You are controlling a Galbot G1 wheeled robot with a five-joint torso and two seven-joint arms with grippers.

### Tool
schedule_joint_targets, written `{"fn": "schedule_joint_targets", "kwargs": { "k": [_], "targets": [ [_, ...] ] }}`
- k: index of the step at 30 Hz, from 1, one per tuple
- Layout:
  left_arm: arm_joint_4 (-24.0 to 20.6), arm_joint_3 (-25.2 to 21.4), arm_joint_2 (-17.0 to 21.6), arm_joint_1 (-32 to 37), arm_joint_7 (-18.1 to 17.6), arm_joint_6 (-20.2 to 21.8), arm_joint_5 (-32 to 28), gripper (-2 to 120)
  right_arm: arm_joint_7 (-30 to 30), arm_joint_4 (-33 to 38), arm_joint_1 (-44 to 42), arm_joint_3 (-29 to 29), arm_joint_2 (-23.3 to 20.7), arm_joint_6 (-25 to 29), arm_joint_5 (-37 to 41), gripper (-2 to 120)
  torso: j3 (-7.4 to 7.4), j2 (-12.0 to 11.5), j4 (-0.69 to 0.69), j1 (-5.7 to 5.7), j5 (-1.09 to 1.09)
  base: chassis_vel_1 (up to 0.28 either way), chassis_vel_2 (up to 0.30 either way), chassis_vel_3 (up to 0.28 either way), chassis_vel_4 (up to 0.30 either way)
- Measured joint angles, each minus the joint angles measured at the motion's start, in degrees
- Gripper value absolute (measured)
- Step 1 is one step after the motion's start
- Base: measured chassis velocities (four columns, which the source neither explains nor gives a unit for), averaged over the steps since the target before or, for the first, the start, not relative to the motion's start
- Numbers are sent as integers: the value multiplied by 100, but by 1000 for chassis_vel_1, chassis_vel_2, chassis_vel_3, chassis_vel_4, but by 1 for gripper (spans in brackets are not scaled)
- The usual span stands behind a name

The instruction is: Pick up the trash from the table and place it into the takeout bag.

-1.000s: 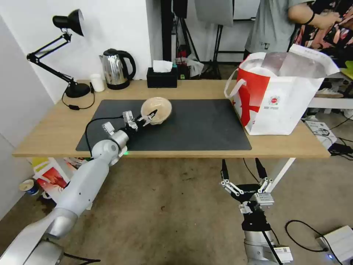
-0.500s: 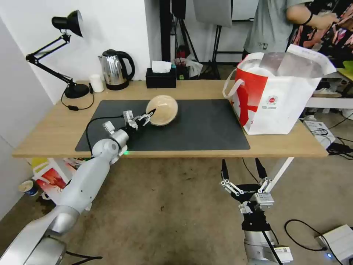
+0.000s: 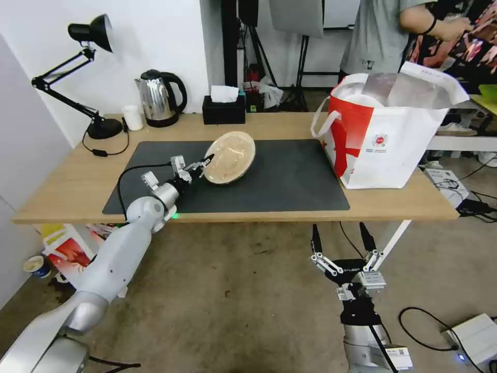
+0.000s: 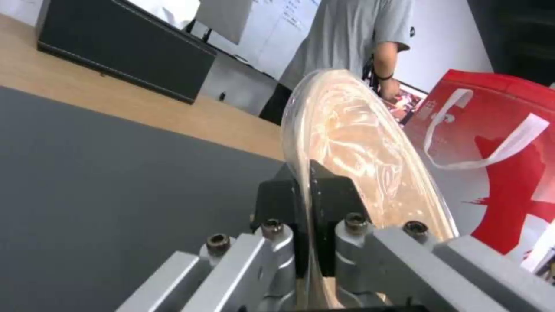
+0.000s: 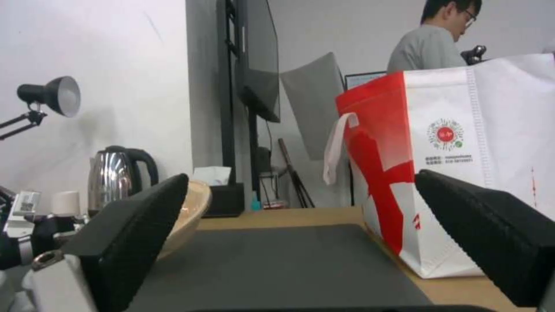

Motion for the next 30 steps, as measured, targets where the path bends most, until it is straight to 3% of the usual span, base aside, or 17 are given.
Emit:
{"fn": "schedule_joint_targets", "kwargs": {
  "k": [10,13,20,30],
  "targets": [
    [-234,21,145,53,4,2,137,1,0,0,0,0,0,0,0,100,4,-4,4,2,-8,0,0,0,0],
    [-287,21,231,49,-6,1,187,1,0,0,0,1,0,0,0,100,6,-6,19,5,-7,0,0,0,0],
    [-610,18,370,24,145,-99,724,1,0,0,0,0,0,0,0,100,1,-1,5,0,1,8,16,8,5],
    [-1101,14,626,-137,207,-199,1229,1,0,0,0,0,0,0,0,100,-1,2,5,-2,3,0,0,0,0]
  ]
}}
